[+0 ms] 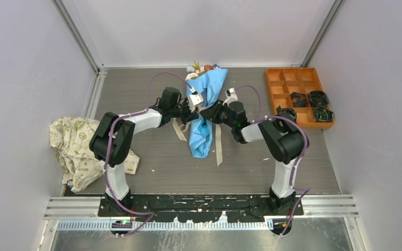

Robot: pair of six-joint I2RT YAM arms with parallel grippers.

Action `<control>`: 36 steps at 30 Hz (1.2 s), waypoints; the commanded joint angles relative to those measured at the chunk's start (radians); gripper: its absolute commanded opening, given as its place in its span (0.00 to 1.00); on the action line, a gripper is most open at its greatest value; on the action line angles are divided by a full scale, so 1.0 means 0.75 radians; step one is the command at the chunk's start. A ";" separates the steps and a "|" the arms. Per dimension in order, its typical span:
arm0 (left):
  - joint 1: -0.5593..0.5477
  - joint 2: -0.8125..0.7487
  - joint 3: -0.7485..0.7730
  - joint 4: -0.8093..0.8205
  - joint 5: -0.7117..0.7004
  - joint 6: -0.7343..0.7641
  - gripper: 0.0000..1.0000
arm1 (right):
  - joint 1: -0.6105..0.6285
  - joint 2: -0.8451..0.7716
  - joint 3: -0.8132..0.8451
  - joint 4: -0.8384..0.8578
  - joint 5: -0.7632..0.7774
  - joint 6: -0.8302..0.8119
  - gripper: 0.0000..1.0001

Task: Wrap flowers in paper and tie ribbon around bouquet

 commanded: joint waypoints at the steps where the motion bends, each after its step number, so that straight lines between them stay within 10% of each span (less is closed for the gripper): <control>1: 0.000 0.010 -0.015 0.117 0.038 0.071 0.00 | -0.011 -0.203 -0.026 -0.334 -0.103 -0.019 0.32; 20: 0.010 0.004 -0.048 0.168 0.038 0.127 0.00 | -0.096 -0.013 0.671 -1.037 -0.338 -0.477 0.50; 36: 0.011 -0.003 -0.048 0.160 0.034 0.123 0.00 | -0.043 0.083 0.719 -1.033 -0.258 -0.545 0.29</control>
